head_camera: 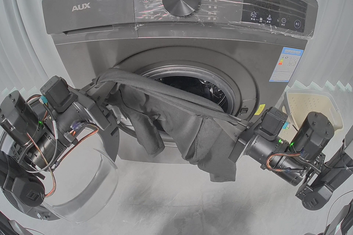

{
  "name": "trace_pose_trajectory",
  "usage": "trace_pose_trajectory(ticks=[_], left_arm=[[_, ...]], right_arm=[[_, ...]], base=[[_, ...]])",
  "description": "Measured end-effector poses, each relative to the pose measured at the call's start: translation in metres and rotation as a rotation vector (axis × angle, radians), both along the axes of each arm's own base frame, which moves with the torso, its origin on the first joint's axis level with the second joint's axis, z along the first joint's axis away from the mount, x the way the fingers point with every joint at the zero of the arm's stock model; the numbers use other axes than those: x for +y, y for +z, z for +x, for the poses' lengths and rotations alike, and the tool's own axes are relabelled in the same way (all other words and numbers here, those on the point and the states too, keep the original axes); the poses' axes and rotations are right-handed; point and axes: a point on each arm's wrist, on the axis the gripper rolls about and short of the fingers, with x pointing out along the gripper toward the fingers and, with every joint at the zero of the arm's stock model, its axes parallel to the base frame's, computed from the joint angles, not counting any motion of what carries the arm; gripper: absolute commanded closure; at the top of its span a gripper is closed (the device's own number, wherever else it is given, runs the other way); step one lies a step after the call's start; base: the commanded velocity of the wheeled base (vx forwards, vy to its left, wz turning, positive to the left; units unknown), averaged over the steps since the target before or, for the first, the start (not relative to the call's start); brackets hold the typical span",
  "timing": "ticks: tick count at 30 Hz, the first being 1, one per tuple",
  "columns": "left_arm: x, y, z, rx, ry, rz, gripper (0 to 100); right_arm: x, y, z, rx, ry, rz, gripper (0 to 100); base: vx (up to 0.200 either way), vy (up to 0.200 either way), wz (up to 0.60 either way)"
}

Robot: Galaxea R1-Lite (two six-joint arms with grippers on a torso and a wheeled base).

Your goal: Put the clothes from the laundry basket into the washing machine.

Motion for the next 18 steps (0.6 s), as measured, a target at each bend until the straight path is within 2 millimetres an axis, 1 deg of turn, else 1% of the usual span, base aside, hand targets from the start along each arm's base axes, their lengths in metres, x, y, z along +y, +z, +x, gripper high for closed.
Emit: trace_pose_trajectory(ticks=[7,18], left_arm=[[0.0013,0.0064,-0.0019,-0.024,0.001,-0.012,100],[0.0016,0.0072,-0.0025,-0.026,0.001,-0.013,100]], right_arm=[[-0.0014,0.0038,0.0004,-0.011,-0.006,0.01,100],[-0.0012,0.0023,-0.001,-0.002,-0.002,0.009,100]], base=[[0.0,0.0,0.0],[0.0,0.0,0.0]])
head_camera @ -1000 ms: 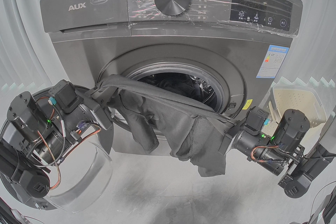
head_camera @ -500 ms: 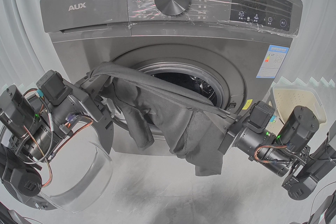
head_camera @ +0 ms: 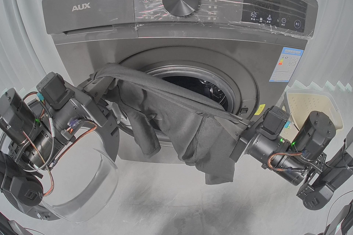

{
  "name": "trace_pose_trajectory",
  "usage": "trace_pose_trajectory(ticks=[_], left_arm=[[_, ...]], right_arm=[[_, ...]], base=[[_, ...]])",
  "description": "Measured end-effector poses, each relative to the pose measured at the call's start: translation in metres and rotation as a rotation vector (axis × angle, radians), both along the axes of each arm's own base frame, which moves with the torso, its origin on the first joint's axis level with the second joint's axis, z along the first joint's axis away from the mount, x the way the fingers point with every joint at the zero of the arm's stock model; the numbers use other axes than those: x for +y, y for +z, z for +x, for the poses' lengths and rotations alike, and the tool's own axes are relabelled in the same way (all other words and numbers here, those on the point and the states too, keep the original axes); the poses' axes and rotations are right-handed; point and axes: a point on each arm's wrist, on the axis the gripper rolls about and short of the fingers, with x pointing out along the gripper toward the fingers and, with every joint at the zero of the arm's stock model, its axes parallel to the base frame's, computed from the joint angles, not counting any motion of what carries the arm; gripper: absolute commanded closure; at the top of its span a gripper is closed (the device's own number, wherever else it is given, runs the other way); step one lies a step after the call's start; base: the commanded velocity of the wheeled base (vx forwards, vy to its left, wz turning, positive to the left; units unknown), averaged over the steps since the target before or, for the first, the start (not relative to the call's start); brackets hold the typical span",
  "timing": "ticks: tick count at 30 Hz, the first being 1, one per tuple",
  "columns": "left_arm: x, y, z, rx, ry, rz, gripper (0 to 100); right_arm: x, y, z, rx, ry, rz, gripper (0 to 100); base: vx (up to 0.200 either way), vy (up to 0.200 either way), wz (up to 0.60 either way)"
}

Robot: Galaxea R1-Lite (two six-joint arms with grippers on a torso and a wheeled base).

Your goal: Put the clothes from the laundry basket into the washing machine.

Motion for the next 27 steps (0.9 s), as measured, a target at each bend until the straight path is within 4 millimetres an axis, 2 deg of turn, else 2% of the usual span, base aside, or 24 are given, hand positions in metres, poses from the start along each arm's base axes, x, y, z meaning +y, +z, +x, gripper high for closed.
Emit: trace_pose_trajectory(ticks=[1,2,9,18,27], left_arm=[[0.0,0.0,0.0,0.0,0.0,0.0,100],[0.0,0.0,0.0,0.0,-0.001,0.0,100],[-0.004,0.0,-0.002,0.0,-0.013,-0.004,100],[-0.012,-0.002,-0.007,0.01,-0.045,0.002,100],[-0.016,-0.005,-0.009,0.034,-0.063,0.021,100]], right_arm=[[0.0,0.0,0.0,0.002,0.0,0.0,100],[0.0,-0.001,0.0,0.005,0.0,0.0,0],[-0.003,-0.008,0.006,0.032,-0.024,-0.013,0],[-0.017,-0.036,0.035,0.099,-0.123,-0.069,0],[-0.006,-0.049,0.03,0.134,-0.115,-0.104,0]], base=[[0.0,0.0,0.0],[0.0,0.0,0.0],[0.0,0.0,0.0],[0.0,0.0,0.0],[0.0,0.0,0.0]])
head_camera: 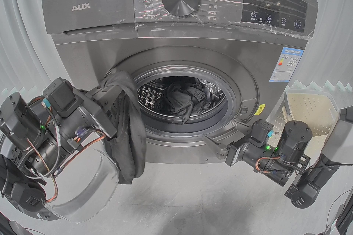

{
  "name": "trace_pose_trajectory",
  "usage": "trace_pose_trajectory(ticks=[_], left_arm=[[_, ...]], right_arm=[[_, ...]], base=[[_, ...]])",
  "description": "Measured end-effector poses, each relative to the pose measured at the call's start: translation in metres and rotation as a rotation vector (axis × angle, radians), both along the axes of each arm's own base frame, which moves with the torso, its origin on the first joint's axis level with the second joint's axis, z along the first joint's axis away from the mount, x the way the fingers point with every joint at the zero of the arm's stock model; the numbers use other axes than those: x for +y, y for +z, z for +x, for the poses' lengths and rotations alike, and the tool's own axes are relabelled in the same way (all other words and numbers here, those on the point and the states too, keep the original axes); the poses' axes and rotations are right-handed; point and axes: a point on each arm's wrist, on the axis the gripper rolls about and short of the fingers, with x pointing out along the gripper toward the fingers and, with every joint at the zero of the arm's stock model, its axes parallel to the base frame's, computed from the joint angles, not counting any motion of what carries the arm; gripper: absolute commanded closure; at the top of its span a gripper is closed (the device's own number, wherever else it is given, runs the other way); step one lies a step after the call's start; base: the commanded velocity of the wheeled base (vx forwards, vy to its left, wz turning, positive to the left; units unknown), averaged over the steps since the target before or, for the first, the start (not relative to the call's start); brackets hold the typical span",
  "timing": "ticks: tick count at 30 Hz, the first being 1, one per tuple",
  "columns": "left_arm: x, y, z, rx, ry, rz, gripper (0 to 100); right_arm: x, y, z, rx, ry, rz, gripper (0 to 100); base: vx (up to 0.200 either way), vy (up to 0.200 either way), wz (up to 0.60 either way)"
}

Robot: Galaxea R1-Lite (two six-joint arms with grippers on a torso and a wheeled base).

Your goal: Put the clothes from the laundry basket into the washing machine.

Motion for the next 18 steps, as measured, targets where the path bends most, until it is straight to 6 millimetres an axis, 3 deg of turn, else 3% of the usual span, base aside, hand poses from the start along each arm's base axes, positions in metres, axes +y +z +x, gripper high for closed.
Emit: trace_pose_trajectory(ticks=[7,18], left_arm=[[0.0,-0.002,0.002,0.008,0.002,0.003,100],[-0.008,-0.002,0.014,0.009,0.003,0.002,100]], right_arm=[[0.014,-0.001,-0.013,0.004,0.056,-0.004,0],[0.044,-0.003,-0.052,0.021,0.202,-0.013,0]], base=[[0.0,0.0,0.0],[0.0,0.0,0.0]])
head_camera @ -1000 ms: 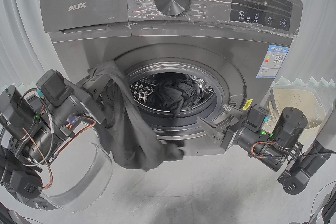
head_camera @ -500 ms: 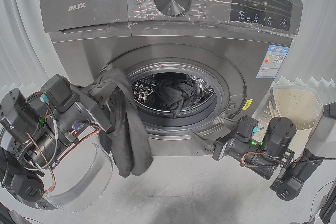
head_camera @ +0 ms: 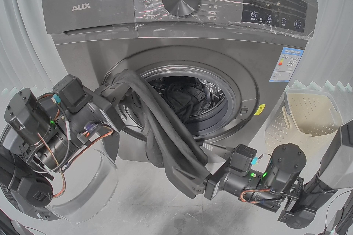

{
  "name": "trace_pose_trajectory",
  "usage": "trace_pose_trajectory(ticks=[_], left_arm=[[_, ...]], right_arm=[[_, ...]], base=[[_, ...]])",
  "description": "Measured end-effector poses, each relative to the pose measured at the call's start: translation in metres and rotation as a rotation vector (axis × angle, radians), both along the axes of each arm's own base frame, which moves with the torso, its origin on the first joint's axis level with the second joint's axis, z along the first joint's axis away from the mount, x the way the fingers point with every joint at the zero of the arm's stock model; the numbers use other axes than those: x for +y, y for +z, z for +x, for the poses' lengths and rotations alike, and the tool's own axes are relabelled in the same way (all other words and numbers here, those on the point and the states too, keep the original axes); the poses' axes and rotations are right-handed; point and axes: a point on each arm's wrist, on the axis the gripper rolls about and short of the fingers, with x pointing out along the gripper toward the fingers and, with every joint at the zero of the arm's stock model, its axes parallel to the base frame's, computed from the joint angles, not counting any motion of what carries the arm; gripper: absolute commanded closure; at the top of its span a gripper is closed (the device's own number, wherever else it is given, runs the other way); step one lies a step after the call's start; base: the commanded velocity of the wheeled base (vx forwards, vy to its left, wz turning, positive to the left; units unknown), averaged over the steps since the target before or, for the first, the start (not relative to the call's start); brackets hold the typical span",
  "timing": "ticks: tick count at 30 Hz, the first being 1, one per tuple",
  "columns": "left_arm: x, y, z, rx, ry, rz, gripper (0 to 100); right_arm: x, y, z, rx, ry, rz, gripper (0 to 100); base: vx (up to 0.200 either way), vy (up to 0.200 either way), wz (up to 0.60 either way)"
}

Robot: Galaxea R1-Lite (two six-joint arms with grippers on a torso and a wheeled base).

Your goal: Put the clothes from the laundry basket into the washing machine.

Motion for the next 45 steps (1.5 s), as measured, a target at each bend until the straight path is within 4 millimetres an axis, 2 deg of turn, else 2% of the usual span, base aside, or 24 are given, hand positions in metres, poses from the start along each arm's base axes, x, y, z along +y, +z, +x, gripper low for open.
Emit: trace_pose_trajectory(ticks=[6,14,21,29,37,45], left_arm=[[-0.005,-0.004,0.01,0.012,0.024,0.0,100],[-0.008,-0.009,0.015,0.025,0.028,0.008,100],[-0.009,-0.007,0.017,0.023,0.036,0.004,100],[-0.011,-0.003,0.02,0.014,0.066,-0.014,100],[-0.014,0.001,0.024,0.009,0.094,-0.035,100],[-0.032,-0.001,0.023,0.056,0.068,-0.028,100]], right_arm=[[0.006,0.002,-0.018,0.003,0.057,0.0,0],[0.012,0.0,-0.025,0.006,0.088,-0.008,0],[0.031,-0.004,-0.014,-0.012,0.044,0.004,0],[0.066,-0.004,-0.001,-0.031,0.013,0.037,0],[0.096,-0.006,0.001,0.015,-0.004,0.044,0],[0.118,-0.004,0.018,0.028,-0.067,0.067,0]], base=[[0.0,0.0,0.0],[0.0,0.0,0.0],[0.0,0.0,0.0],[0.0,0.0,0.0],[0.0,0.0,0.0],[0.0,0.0,0.0]])
